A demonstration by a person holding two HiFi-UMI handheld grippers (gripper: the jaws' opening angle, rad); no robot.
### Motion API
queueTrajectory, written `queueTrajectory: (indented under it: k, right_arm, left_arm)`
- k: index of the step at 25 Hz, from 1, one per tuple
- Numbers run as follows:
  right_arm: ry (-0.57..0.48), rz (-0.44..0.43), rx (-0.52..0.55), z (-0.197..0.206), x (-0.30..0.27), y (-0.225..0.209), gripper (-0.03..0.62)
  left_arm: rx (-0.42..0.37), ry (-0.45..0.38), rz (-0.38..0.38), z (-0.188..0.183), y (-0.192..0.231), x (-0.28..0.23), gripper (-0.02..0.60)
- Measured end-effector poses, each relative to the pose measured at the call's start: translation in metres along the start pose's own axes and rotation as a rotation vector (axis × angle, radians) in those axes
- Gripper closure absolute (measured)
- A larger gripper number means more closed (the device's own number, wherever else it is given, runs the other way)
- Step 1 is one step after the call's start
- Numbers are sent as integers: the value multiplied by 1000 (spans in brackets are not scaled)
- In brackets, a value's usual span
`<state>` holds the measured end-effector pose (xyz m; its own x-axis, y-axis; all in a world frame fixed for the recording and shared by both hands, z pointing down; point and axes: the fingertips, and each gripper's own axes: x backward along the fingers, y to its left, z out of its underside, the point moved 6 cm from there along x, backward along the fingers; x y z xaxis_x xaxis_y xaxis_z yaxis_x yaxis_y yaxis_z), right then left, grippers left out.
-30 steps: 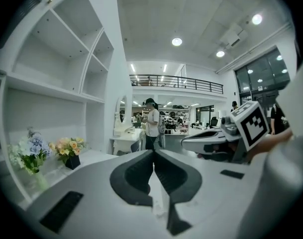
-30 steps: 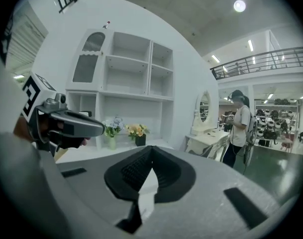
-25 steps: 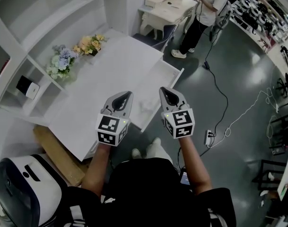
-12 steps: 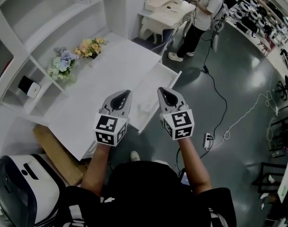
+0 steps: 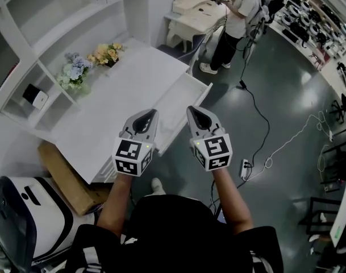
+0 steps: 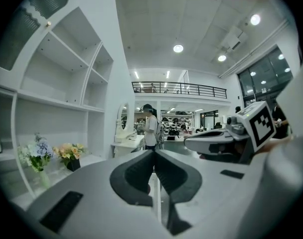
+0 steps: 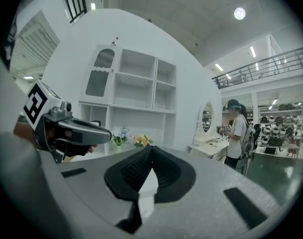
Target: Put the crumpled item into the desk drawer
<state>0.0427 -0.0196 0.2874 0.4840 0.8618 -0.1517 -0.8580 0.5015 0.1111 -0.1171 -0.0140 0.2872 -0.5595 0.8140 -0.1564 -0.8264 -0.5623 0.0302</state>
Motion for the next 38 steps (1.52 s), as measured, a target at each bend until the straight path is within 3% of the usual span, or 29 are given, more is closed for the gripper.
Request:
queueTrajectory:
  k: [18,38]
  right_arm:
    - [-28,-36,10,0,85,14,599]
    - [-28,-54,36,8,123,27,599]
  left_arm:
    - [-6,-27,-30,1,-79,52,571]
    - [-15,-28,-41,9,-112,77,571]
